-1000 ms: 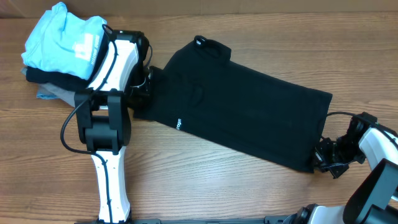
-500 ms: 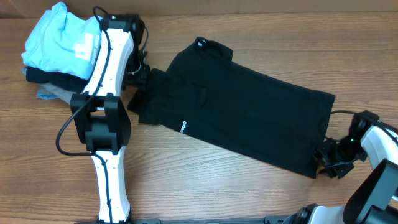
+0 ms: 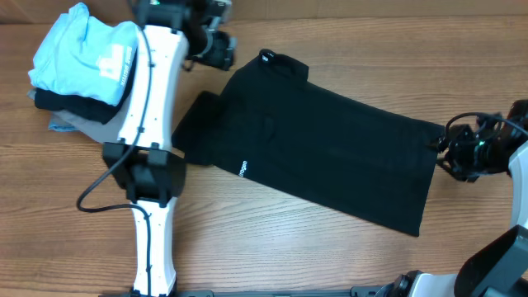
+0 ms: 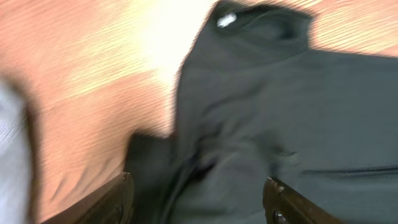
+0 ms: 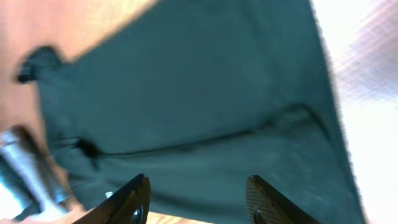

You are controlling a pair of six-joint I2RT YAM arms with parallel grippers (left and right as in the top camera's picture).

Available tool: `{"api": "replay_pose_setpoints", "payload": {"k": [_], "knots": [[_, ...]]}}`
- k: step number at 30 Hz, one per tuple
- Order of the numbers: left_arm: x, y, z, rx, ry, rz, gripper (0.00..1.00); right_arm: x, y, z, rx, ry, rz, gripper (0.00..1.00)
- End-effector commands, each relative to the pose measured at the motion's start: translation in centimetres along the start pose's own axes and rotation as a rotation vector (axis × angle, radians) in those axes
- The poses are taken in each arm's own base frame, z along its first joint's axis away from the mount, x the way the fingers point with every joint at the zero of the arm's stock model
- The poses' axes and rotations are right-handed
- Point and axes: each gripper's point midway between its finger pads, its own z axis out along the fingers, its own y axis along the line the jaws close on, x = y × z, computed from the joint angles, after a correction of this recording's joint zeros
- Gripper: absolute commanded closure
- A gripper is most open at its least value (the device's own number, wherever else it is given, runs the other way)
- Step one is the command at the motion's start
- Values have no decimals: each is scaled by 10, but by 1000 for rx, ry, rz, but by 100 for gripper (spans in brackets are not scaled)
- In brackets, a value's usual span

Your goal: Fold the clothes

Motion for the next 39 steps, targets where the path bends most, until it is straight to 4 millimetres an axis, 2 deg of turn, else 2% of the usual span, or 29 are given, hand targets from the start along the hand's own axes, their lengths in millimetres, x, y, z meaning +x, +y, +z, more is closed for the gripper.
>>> {"api": "replay_pose_setpoints", "payload": {"k": [1, 3, 5, 7, 9, 11, 12, 14, 18, 19, 20, 23, 27, 32, 35, 37, 39], "knots": [[-12, -38, 22, 74, -23, 87, 29, -5, 31, -17, -120, -34, -73, 46], [-3, -41, 38, 61, 24, 75, 33, -5, 29, -16, -111, -33, -73, 46], [17, -40, 52, 42, 117, 45, 37, 1, 23, -14, -66, -14, -58, 48], [45, -37, 59, 26, 236, 29, 50, 9, 12, -11, 5, 18, -40, 52], [70, -31, 61, -4, 347, 17, 72, 20, -1, -4, 75, 56, -23, 54], [93, -25, 61, -20, 449, -9, 78, 30, -14, 4, 135, 83, 25, 53], [95, -24, 63, -22, 459, -33, 82, 34, -20, 9, 156, 94, 52, 53], [103, -21, 67, -24, 487, -82, 81, 46, -34, 21, 183, 121, 120, 53], [122, -15, 75, -36, 559, -153, 89, 69, -56, 43, 209, 169, 250, 72], [127, -14, 77, -37, 579, -157, 91, 74, -59, 50, 201, 180, 265, 74], [135, -12, 80, -39, 607, -163, 95, 78, -61, 57, 182, 187, 266, 75], [150, -8, 85, -47, 664, -175, 94, 85, -63, 72, 130, 192, 243, 75], [172, 8, 89, -101, 737, -200, 94, 88, -72, 86, 117, 170, 229, 73], [196, 30, 102, -136, 787, -251, 96, 94, -99, 100, 201, 124, 287, 75], [224, 48, 119, -178, 828, -358, 96, 112, -127, 104, 316, 115, 389, 75], [242, 54, 127, -195, 852, -419, 96, 121, -134, 105, 343, 128, 404, 82], [262, 58, 134, -214, 884, -474, 96, 124, -137, 104, 355, 136, 410, 84]]}}
